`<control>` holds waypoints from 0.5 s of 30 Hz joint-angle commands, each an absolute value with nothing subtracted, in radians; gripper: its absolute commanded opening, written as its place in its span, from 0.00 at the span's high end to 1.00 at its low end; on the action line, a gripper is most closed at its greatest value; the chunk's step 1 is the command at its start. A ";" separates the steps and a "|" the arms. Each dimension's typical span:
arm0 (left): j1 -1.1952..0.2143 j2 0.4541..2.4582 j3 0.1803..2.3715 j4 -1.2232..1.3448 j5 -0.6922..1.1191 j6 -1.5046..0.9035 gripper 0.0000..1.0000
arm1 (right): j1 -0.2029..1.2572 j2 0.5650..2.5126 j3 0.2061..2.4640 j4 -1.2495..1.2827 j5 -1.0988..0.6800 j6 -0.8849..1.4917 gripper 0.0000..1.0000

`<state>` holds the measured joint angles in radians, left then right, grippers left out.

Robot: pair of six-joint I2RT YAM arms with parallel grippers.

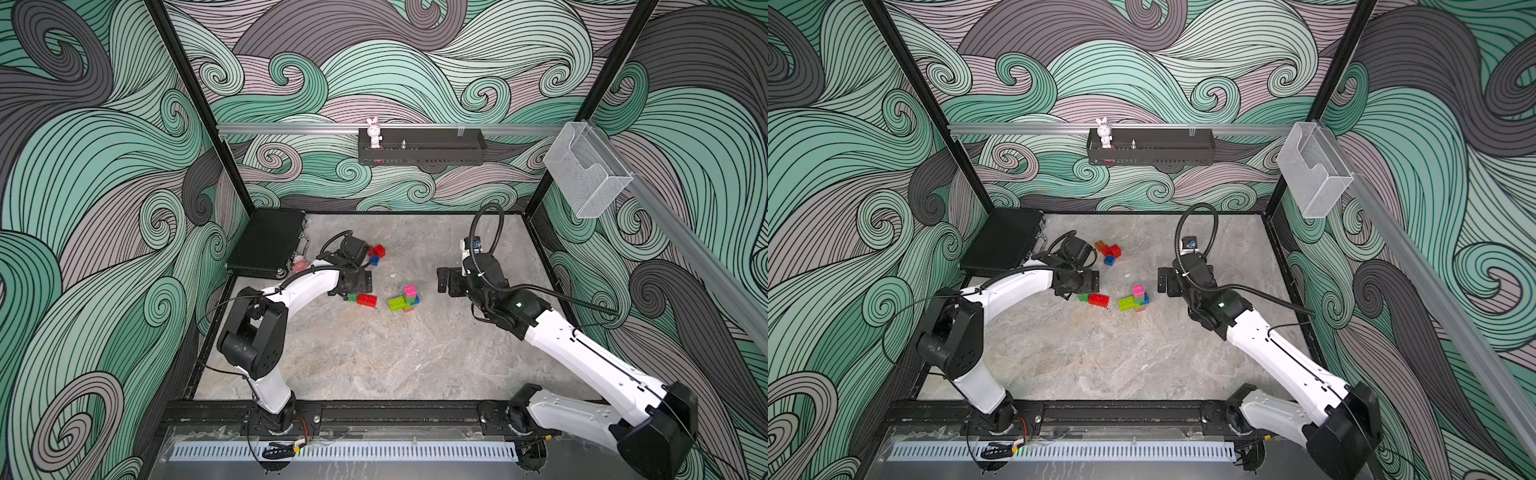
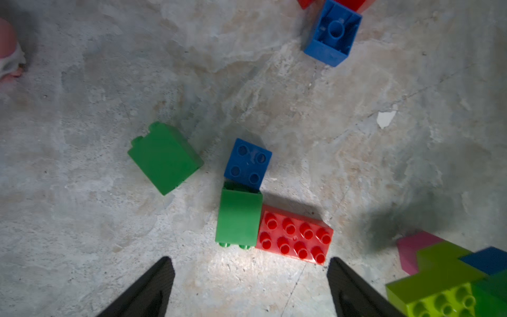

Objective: Assemble the number 4 with lego
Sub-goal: Pick up the lego brick from the center of the board.

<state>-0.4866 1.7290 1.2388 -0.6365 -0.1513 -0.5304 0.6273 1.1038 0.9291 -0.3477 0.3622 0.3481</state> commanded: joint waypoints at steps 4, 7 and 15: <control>-0.480 1.880 1.434 -0.680 -0.143 -0.444 0.12 | 0.599 1.087 0.871 -0.236 0.323 0.342 0.01; -0.480 1.986 1.577 -0.672 -0.124 -0.338 0.19 | 0.595 1.095 0.875 -0.241 0.322 0.356 0.01; -0.477 2.232 1.942 -0.648 -0.117 0.022 0.25 | 0.592 1.080 0.879 -0.254 0.325 0.328 0.01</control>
<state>-0.4847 2.1841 1.8538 -0.6338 -0.1089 -0.1417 0.6006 1.0966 0.8772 -0.2653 0.3210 0.3458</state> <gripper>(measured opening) 0.749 0.993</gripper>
